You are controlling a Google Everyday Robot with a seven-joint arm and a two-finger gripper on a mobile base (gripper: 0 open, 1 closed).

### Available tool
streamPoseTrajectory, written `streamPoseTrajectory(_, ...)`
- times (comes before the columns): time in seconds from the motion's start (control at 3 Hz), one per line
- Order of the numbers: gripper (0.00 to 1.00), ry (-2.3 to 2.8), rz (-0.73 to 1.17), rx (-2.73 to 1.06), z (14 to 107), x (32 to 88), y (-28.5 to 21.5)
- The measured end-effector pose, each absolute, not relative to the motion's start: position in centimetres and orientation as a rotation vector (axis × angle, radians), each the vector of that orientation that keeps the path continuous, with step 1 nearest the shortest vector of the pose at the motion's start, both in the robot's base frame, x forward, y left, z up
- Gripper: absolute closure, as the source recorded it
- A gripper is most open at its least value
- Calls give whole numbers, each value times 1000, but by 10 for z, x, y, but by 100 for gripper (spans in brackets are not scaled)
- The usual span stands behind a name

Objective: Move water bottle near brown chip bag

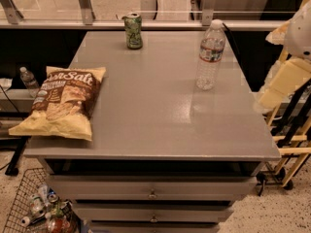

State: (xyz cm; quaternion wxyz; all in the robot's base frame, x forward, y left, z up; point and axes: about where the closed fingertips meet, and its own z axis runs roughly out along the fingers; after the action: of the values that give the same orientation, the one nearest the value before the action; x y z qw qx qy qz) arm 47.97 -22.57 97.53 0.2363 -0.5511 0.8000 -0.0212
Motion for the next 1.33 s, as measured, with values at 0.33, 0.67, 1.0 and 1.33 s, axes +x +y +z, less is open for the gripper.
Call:
streamPoseTrajectory(0.33,0,2187,52,-1326,962,520,-228)
streamPoseTrajectory(0.67,0,2151,127,-1180,955,557,-224)
streamPoseTrajectory(1.0,0,2100,167,-1099,952,583,-215)
streamPoseTrajectory(1.33,0,2056,212,-1047,944,609,-205)
